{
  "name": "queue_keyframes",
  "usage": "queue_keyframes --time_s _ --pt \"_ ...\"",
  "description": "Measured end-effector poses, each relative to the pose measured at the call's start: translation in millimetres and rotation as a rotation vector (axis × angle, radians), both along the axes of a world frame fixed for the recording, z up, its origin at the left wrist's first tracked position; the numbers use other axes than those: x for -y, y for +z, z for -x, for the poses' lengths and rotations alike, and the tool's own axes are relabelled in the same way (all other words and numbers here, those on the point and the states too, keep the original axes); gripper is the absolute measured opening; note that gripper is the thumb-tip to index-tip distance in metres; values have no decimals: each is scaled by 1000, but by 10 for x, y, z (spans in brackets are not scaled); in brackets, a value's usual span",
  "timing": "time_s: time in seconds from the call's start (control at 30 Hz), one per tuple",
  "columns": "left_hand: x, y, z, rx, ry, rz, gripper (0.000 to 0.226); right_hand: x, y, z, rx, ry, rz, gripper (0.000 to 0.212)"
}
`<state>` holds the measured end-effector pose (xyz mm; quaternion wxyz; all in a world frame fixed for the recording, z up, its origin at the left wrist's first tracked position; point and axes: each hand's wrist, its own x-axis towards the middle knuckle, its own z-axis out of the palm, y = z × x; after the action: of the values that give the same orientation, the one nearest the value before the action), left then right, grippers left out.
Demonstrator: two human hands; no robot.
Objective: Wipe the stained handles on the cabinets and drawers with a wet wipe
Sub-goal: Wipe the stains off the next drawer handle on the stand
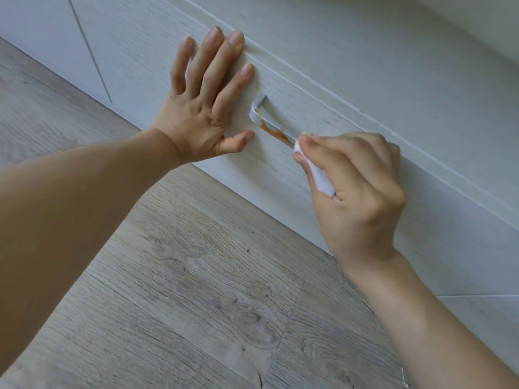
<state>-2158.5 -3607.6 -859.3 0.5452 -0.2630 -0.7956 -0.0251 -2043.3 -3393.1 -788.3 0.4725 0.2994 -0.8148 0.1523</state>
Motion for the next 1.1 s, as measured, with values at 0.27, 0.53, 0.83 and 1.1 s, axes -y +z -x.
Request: queue_keyframes --time_s 0.27,0.53,0.83,1.1 --pt "4 8 -16 5 -15 -18 74 68 76 -74 102 -58 25 7" --pt "8 -4 -18 11 -22 -24 74 54 -39 -62 107 -63 33 8" --pt "-9 0 -15 13 -24 -29 73 140 -48 -56 122 -73 124 7" --pt "3 7 -18 14 -29 -38 72 140 12 -30 115 -34 105 17"
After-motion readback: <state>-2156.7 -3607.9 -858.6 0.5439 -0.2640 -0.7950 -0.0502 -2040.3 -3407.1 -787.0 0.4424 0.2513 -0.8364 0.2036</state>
